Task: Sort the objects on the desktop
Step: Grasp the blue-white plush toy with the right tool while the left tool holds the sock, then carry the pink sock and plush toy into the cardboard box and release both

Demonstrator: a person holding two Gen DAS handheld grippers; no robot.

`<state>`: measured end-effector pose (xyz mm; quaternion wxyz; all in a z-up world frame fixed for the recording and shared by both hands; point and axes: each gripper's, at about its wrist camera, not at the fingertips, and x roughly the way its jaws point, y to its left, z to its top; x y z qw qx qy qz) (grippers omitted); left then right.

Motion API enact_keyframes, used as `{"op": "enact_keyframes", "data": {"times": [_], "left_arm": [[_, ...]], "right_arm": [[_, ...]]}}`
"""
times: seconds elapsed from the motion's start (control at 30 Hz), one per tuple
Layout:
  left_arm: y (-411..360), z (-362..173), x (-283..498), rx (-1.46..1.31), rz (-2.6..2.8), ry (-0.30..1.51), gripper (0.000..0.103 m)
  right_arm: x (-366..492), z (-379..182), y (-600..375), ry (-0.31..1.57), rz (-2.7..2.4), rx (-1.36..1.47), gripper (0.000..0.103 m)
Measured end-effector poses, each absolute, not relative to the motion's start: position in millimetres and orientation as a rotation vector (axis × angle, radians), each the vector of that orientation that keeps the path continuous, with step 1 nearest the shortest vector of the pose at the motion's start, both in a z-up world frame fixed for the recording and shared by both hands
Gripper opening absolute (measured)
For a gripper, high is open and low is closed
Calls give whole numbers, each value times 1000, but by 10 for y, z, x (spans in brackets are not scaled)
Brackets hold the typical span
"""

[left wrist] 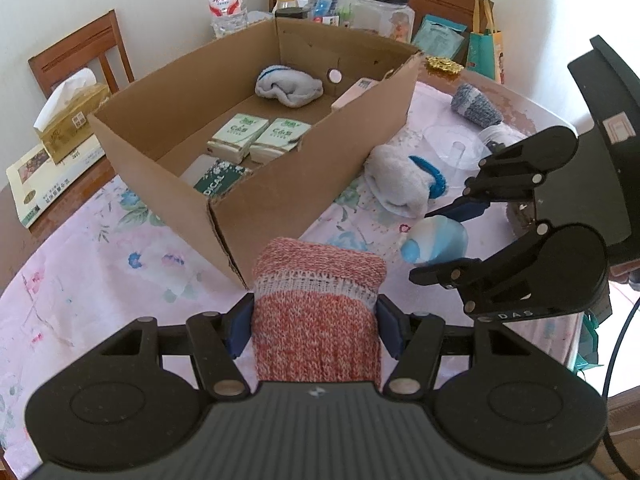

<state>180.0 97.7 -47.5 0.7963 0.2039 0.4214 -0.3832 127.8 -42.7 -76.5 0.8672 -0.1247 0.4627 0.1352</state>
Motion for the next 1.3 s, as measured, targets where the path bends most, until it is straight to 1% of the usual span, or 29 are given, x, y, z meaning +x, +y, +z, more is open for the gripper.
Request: {"op": "enact_keyframes", "data": {"times": [0.27, 0.7, 1.0, 1.3], "left_arm": [[1001, -226, 1729, 425, -859, 876, 62], [1016, 282, 1818, 419, -890, 776, 62], [955, 451, 2068, 434, -878, 721, 62], [883, 444, 2410, 425, -853, 739, 62]], "right_arm": [[1253, -397, -450, 938, 314, -321, 51], [1279, 250, -414, 828, 306, -366, 51], [1502, 468, -379, 780, 298, -380, 51], [1747, 557, -365, 760, 307, -398, 51]]}}
